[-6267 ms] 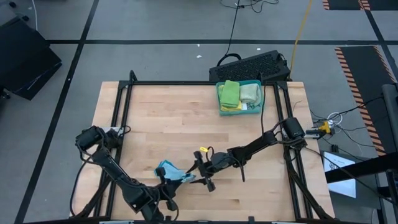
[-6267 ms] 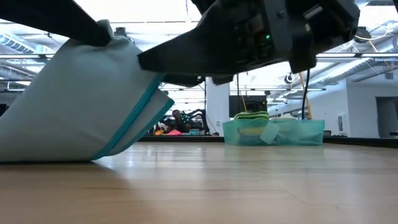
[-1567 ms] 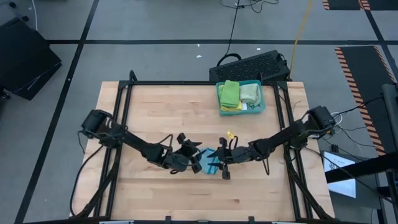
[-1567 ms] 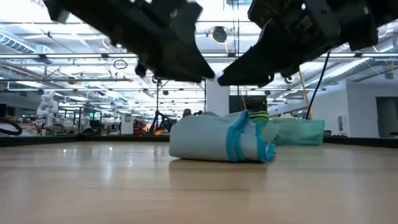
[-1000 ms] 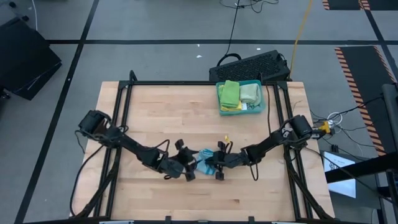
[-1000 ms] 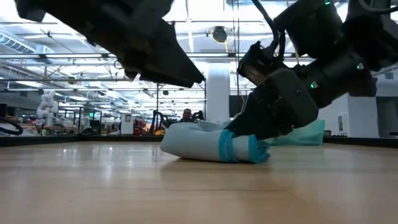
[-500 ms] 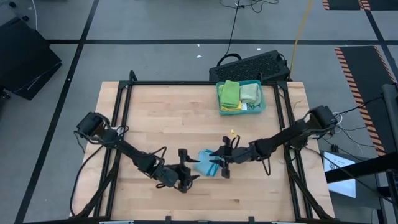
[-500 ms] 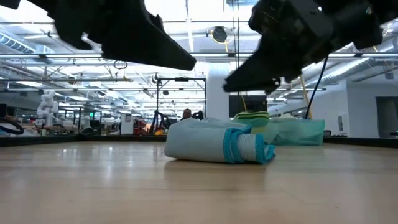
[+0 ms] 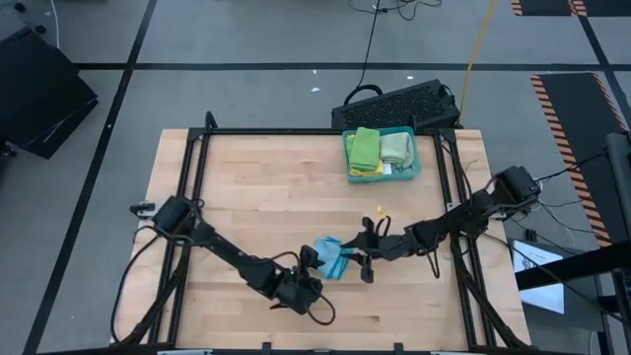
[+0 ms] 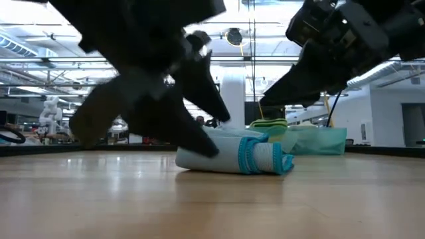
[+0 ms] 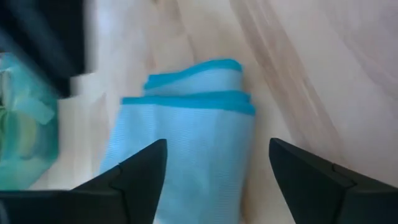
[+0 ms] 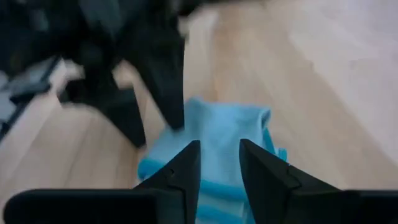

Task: Fold microfiber towels
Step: Put the folded blue microfiber cloth into the bin

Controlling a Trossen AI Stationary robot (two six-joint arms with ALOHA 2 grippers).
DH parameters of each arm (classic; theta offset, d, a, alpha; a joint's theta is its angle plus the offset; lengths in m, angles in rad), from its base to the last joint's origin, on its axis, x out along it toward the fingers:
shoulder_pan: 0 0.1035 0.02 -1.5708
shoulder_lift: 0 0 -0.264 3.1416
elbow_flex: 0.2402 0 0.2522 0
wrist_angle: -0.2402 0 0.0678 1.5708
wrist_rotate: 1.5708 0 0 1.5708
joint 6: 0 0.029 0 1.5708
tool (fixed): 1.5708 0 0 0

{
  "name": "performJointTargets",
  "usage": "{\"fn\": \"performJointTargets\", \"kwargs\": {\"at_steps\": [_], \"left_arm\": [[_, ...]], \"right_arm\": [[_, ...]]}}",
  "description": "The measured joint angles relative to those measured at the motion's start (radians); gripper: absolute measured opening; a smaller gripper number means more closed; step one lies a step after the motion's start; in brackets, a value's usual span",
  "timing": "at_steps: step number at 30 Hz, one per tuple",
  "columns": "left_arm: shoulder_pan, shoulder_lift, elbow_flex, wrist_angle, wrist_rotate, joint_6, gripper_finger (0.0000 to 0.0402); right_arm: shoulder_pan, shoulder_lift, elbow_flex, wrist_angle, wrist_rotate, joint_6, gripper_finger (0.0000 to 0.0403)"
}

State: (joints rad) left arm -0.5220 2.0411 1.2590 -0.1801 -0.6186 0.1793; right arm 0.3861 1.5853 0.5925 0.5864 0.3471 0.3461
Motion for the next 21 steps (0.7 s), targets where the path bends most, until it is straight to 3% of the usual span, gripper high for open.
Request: {"fn": "performJointTargets", "kwargs": {"at_steps": [3,9,13,16,21], "left_arm": [[0.003,0.045,0.015,-0.012,-0.003,0.003,0.0276],[0.02,0.087,0.036,-0.02,-0.086,-0.005,0.0276],[0.059,0.084,0.036,-0.028,-0.007,-0.006,0.0271],[0.084,0.084,0.036,-0.031,0.049,0.004,0.0232],[0.115,0.085,0.035,-0.03,0.123,0.033,0.0108]], "right_arm": [[-0.01,0.031,-0.016,0.11,0.011,-0.026,0.0092],[-0.02,0.108,-0.017,0.148,-0.01,-0.039,0.0067],[-0.019,0.132,-0.017,0.143,-0.011,-0.034,0.0055],[-0.011,0.133,-0.017,0.143,-0.011,-0.036,0.0051],[0.022,0.107,-0.017,0.128,0.021,-0.069,0.0051]]}}
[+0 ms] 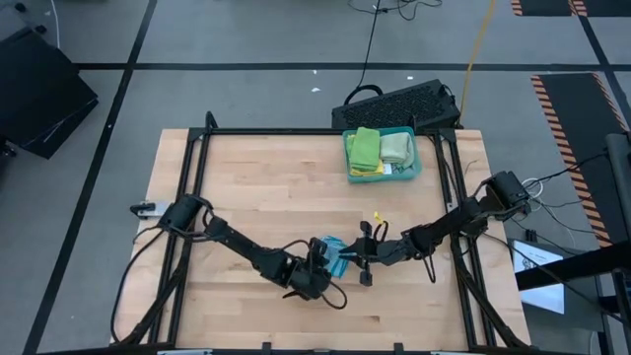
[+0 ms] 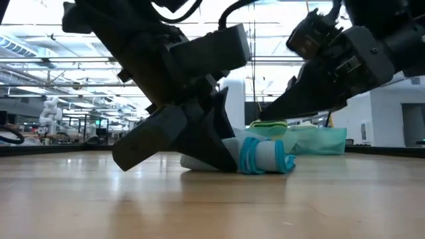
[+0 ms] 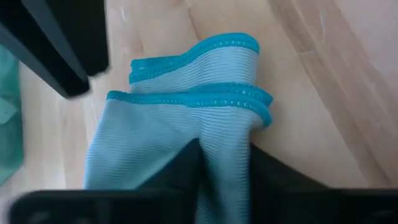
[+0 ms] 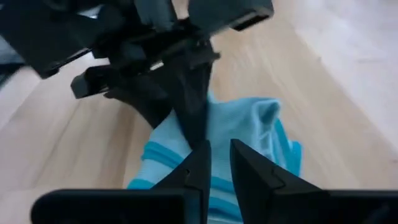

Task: Fold microfiber towels
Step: Put the folded blue microfiber cloth into the bin

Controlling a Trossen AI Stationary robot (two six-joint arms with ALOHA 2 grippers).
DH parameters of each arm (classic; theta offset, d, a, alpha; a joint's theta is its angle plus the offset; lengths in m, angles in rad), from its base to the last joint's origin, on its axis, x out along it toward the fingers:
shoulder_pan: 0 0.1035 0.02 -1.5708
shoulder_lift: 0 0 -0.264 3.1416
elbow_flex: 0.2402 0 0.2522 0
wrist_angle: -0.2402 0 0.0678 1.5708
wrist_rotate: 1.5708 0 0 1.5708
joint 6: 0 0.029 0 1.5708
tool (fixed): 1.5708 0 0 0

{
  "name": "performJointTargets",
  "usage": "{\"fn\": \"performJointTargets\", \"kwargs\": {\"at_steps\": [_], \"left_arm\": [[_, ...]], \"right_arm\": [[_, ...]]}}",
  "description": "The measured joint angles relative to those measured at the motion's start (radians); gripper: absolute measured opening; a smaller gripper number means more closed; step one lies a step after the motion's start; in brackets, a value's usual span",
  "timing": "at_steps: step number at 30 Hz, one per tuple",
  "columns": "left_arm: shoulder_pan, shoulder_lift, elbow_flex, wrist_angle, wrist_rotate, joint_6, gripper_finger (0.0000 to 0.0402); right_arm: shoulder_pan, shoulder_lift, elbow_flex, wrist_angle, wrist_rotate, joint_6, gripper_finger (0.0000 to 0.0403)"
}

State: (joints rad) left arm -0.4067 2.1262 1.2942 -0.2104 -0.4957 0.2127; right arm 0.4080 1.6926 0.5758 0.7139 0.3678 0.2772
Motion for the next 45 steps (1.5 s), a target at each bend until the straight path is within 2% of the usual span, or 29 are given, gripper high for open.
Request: {"fn": "performJointTargets", "kwargs": {"at_steps": [3,4,10,16,20,25,30,35,38,43,45], "left_arm": [[0.011,-0.017,-0.004,-0.007,-0.003,0.01,0.0034],[0.018,-0.027,-0.005,-0.013,-0.002,0.005,0.0029],[0.048,-0.128,-0.007,-0.021,0.055,-0.008,0.0048],[0.101,-0.215,-0.007,-0.035,0.136,-0.032,0.0032],[0.13,-0.245,-0.006,-0.031,0.179,-0.07,0.0032],[0.156,-0.245,-0.006,-0.028,0.251,-0.095,0.0037],[0.182,-0.245,-0.006,-0.026,0.264,-0.134,0.0033],[0.194,-0.245,-0.006,-0.018,0.263,-0.117,0.0036],[0.202,-0.245,-0.006,-0.014,0.257,-0.114,0.0033],[0.213,-0.245,-0.006,0.004,0.244,-0.087,0.0041],[0.218,-0.245,-0.006,0.002,0.226,-0.089,0.0047]], "right_arm": [[0.034,-0.035,0.0,-0.044,0.057,-0.049,0.0062],[0.049,-0.046,0.0,-0.061,0.079,-0.075,0.0069],[0.125,-0.066,0.0,-0.082,0.227,-0.224,0.0143],[0.146,-0.061,0.0,-0.056,0.336,-0.383,0.0244],[0.117,-0.054,0.0,0.017,0.34,-0.445,0.0294],[0.066,-0.041,0.0,0.047,0.324,-0.476,0.0309],[0.003,-0.042,0.0,0.055,0.142,-0.451,0.0293],[-0.067,-0.034,0.0,0.069,0.118,-0.373,0.0257],[-0.101,-0.035,0.0,0.059,0.076,-0.35,0.0208],[-0.134,-0.035,0.0,0.052,0.014,-0.355,0.0086],[-0.141,-0.035,0.0,0.049,0.006,-0.384,0.0052]]}}
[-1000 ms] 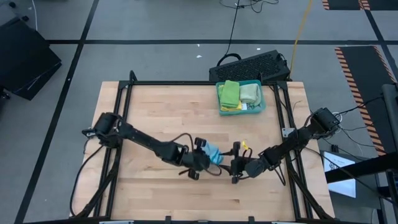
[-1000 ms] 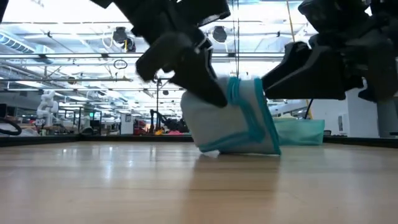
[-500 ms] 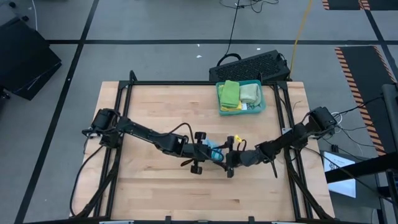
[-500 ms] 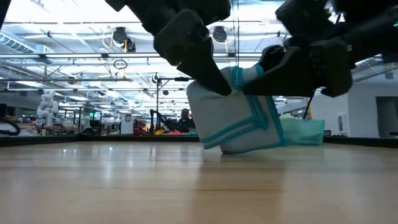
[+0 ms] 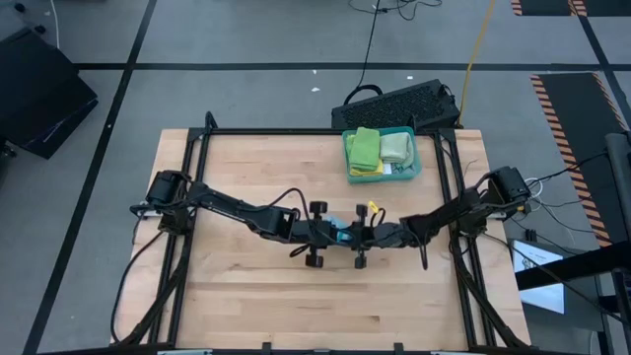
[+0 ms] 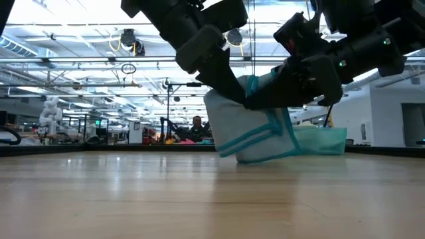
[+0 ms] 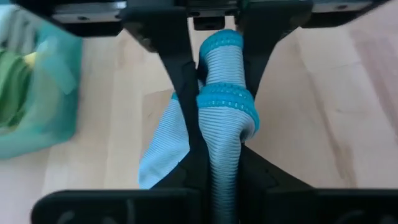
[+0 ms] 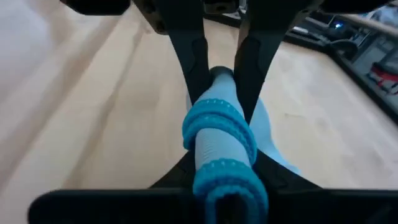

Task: Fold microfiber towels
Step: Put the folded blue microfiber cloth into the bin

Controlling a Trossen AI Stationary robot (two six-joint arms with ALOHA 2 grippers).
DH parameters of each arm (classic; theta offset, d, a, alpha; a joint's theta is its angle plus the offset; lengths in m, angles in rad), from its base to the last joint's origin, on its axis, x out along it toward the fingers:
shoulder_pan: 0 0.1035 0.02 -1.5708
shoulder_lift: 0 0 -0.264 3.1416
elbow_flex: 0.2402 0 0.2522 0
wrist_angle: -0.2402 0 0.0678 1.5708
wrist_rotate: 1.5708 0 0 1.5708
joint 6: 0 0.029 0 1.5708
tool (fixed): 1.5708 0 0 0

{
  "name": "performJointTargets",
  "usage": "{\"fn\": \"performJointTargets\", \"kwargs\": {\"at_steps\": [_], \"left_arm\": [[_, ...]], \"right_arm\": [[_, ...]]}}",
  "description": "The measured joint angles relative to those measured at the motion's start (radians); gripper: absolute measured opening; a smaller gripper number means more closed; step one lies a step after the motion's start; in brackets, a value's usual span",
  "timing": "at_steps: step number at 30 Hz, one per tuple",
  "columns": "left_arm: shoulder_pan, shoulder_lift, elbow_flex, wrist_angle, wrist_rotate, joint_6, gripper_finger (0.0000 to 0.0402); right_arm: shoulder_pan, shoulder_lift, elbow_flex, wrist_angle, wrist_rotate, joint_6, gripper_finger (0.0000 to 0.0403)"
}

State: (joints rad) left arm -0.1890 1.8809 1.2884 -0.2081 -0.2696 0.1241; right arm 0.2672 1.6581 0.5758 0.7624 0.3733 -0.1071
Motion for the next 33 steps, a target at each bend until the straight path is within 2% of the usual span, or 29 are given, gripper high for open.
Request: {"fn": "performJointTargets", "kwargs": {"at_steps": [5,8,10,12,15,21,25,30,33], "left_arm": [[-0.001,0.0,0.003,-0.016,-0.15,-0.063,0.0081],[-0.014,-0.002,0.007,-0.035,-0.296,-0.082,0.0133],[-0.024,-0.011,0.008,-0.035,-0.356,-0.082,0.017],[-0.031,-0.036,0.001,-0.097,-0.392,-0.074,0.0202],[-0.043,-0.072,-0.001,-0.103,-0.424,-0.091,0.0238],[-0.047,-0.176,-0.004,-0.105,-0.429,-0.099,0.026],[-0.049,-0.222,-0.029,-0.144,-0.429,-0.105,0.0254],[-0.048,-0.25,-0.106,-0.161,-0.459,-0.182,0.0234],[-0.048,-0.268,-0.159,-0.154,-0.489,-0.239,0.0221]], "right_arm": [[-0.035,-0.047,0.001,-0.054,-0.002,-0.073,0.0051],[-0.071,-0.124,0.004,-0.166,-0.004,-0.078,0.0044],[-0.094,-0.18,0.005,-0.247,-0.015,-0.094,0.0047],[-0.115,-0.242,0.0,-0.342,-0.011,-0.12,0.0047],[-0.146,-0.324,-0.003,-0.456,-0.011,-0.155,0.0045],[-0.193,-0.451,-0.001,-0.567,-0.008,-0.189,0.0046],[-0.234,-0.532,0.001,-0.615,0.121,-0.283,0.0046],[-0.312,-0.616,0.0,-0.642,0.398,-0.479,0.0046],[-0.386,-0.641,0.0,-0.638,0.502,-0.579,0.0046]]}}
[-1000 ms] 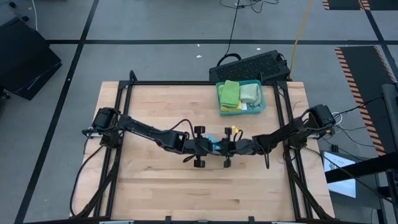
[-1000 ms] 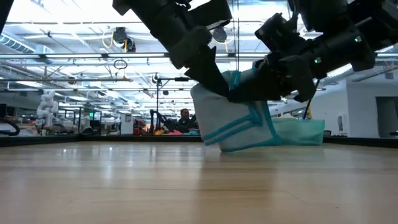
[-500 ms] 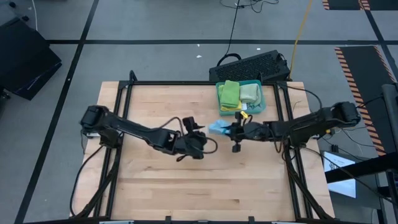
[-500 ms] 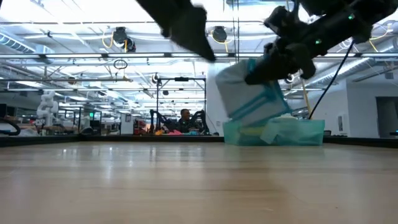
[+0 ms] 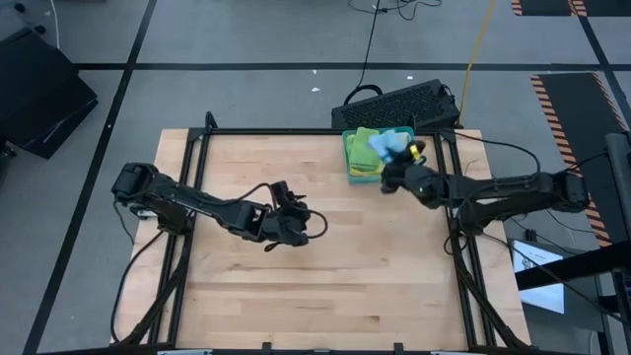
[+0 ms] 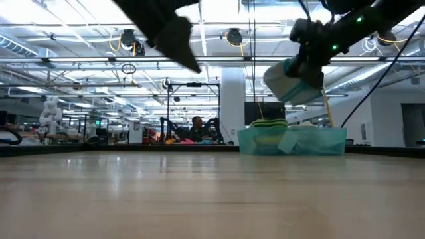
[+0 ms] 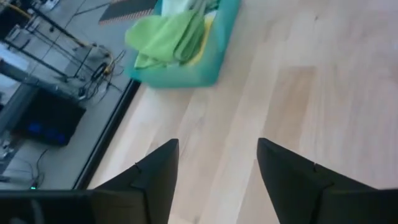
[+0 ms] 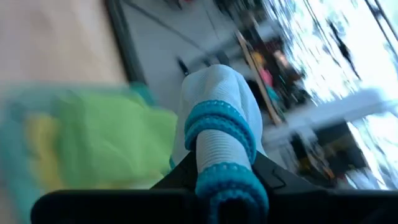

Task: Fold microfiber towels
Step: Put the folded blue microfiber cloth into the bin

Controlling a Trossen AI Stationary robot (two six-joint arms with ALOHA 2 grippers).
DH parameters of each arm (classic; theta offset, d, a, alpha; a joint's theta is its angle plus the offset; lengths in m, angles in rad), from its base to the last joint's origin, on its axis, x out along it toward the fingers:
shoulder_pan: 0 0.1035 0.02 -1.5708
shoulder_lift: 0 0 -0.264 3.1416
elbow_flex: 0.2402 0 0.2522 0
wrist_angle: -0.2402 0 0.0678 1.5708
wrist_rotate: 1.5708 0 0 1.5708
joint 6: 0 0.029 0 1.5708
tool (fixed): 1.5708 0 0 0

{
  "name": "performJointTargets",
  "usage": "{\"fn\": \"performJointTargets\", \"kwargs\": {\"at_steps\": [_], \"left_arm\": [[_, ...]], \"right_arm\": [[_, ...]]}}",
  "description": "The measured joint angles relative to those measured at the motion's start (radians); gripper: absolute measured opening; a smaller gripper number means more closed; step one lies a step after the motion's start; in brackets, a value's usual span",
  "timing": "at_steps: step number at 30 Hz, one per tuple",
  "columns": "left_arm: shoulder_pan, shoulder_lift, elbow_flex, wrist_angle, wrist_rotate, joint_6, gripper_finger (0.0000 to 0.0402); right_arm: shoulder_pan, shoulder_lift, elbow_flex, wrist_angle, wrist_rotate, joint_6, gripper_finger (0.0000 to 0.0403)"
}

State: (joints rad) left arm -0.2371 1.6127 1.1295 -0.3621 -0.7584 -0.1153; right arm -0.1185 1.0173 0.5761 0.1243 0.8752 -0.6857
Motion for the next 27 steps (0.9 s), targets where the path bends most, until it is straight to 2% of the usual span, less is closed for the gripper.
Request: {"fn": "performJointTargets", "kwargs": {"at_steps": [3,9,21,27], "left_arm": [[0.006,-0.002,-0.018,0.03,-0.013,-0.015,0.0207],[0.015,-0.012,-0.021,0.053,-0.041,-0.028,0.0184],[0.017,-0.011,-0.02,0.11,-0.039,0.011,0.0175],[0.02,-0.011,-0.02,0.112,-0.038,0.008,0.0175]], "right_arm": [[-0.093,-0.007,0.0,-0.009,0.038,-0.02,0.0046],[-0.216,0.04,0.001,-0.036,0.019,0.002,0.0047],[-0.322,0.26,0.0,-0.023,0.043,-0.066,0.0047],[-0.333,0.363,0.0,-0.021,-0.003,-0.034,0.0065]]}}
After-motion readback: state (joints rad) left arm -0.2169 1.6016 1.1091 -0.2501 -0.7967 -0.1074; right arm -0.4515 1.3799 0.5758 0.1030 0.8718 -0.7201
